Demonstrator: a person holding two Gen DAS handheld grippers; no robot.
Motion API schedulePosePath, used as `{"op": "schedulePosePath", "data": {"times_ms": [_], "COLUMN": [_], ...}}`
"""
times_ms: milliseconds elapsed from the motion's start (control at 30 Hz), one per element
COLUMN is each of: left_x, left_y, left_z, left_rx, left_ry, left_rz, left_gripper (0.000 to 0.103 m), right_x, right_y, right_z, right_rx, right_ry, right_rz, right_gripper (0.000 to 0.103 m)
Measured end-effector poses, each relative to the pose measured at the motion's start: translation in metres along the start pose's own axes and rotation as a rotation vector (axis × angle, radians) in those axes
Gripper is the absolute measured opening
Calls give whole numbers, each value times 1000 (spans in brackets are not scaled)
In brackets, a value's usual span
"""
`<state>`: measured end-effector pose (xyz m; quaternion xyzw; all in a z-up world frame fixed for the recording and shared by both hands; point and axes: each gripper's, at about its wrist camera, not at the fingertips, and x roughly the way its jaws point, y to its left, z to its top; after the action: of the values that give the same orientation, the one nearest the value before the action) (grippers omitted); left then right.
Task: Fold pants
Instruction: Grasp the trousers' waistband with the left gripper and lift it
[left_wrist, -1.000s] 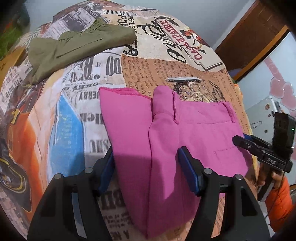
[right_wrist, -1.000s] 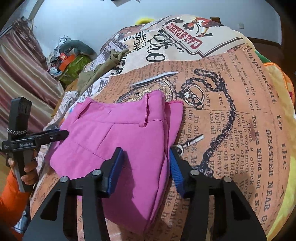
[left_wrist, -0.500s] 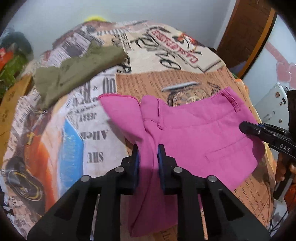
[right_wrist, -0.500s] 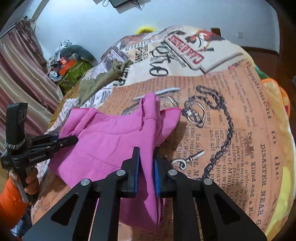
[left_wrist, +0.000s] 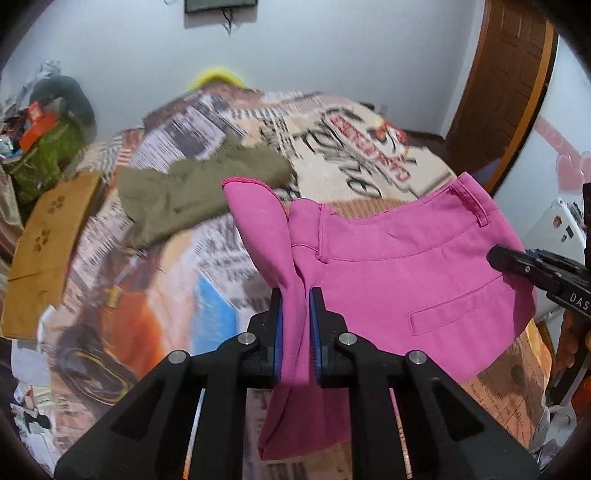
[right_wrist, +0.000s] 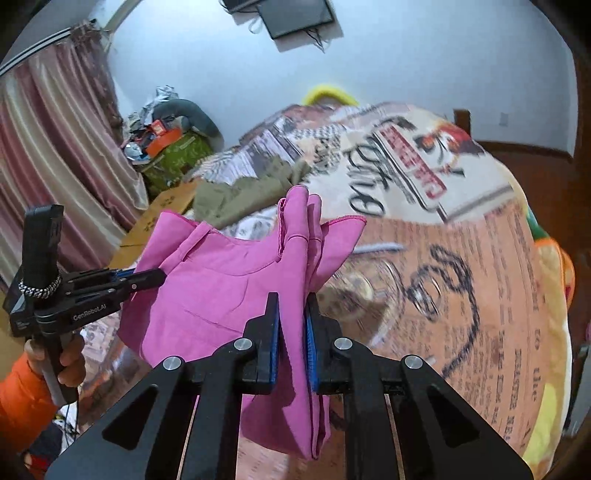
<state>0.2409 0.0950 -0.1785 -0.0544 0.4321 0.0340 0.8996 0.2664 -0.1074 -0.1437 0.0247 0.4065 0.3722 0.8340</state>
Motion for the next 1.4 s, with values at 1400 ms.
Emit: {"op": "schedulePosePath", "data": {"times_ms": [1400], "left_x": [181], "left_y": [191], "left_z": [125], "left_rx": [-12], "left_ry": [-85], "left_rz": [299], "left_gripper": [13], "right_x": [263], "right_y": [55], "right_z": [160], "right_rx": [-186], "right_ry": [-41], "right_rz": [-71], "right_gripper": [10]}}
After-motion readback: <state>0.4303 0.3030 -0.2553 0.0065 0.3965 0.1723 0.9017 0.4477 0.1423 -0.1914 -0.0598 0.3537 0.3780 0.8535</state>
